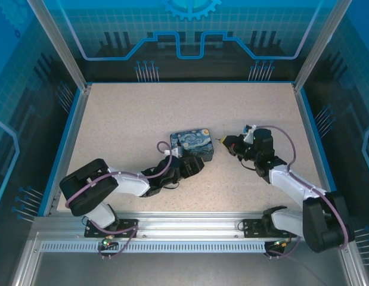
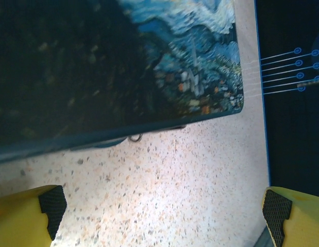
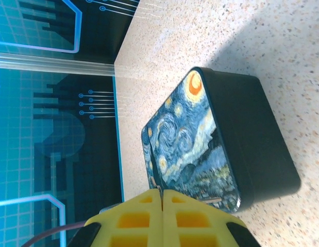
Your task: Unlock the padlock with the key
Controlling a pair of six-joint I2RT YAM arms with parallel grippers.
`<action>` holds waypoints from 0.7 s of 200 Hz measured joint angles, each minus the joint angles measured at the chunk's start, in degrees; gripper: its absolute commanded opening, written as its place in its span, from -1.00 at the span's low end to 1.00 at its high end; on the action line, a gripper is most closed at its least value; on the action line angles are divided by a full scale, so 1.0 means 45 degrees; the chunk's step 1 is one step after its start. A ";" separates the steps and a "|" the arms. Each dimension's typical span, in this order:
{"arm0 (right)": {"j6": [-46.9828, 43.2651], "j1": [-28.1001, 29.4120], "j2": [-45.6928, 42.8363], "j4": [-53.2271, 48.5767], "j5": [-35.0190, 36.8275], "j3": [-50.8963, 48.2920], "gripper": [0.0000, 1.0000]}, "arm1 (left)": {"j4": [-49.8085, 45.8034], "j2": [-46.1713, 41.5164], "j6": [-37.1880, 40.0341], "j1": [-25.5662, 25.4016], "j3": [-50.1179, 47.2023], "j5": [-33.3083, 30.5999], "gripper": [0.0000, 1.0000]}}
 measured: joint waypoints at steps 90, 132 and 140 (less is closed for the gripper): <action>0.0083 0.0000 0.3444 0.1214 -0.0729 0.2006 -1.00 | -0.2963 0.0500 0.4459 -0.0019 0.1928 -0.0748 0.97; 0.0403 0.0005 0.4867 0.1982 -0.0894 0.2545 -1.00 | -0.3235 0.0588 0.5183 -0.0083 0.1734 -0.1229 0.97; 0.0452 0.0005 0.5056 0.2108 -0.0942 0.2662 -1.00 | -0.3245 0.0588 0.5241 -0.0083 0.1656 -0.1292 0.97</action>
